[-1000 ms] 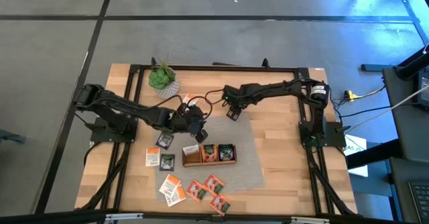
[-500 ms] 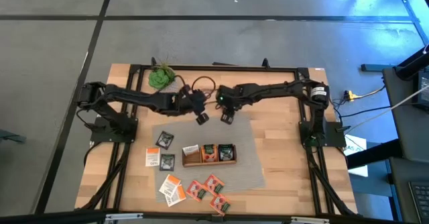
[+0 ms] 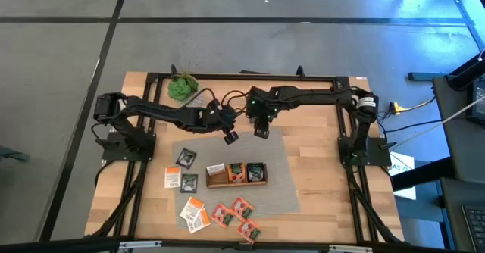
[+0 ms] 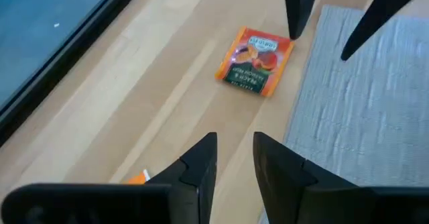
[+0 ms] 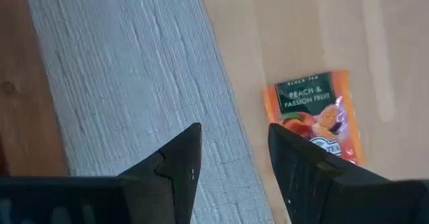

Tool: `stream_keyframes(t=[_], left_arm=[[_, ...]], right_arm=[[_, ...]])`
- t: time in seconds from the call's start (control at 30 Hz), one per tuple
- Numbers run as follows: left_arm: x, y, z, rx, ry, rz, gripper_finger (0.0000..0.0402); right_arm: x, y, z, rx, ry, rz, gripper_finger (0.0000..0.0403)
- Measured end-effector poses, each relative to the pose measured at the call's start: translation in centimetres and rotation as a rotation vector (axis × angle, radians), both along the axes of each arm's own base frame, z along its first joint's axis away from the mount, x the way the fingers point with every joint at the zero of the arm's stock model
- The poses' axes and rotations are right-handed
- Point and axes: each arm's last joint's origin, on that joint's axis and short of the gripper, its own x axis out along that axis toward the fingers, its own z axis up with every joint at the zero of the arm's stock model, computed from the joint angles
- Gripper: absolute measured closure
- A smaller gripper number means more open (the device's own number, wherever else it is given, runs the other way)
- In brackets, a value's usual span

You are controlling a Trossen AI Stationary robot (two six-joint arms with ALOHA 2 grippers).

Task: Pick & Place Tea
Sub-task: Put the orange tea bag into the middle section of the wooden organizer

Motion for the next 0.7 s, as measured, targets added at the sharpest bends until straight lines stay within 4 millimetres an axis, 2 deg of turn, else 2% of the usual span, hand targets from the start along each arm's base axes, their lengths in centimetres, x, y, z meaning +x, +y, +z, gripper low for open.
stream_keyframes(t=[0.2, 0.4, 0.57, 0.7], left_arm=[[1.1, 0.4, -2.4, 0.022, 0.047, -0.040, 0.0306], [1.6, 1.3, -2.7, 0.064, 0.069, -0.118, 0.0306], [2.0, 2.2, -2.2, 0.039, -0.014, -0.151, 0.0306], [2.2, 3.3, -2.0, -0.011, -0.074, -0.180, 0.0306]], right_arm=[[-1.5, -2.8, -0.3, -0.011, 0.023, -0.047, 0.0228], [-3.8, -4.6, 1.2, -0.008, -0.005, -0.136, 0.0228], [-6.0, -5.5, 0.0, -0.013, -0.123, -0.259, 0.0228], [-7.3, -5.9, -2.1, 0.074, -0.236, -0.373, 0.0228]])
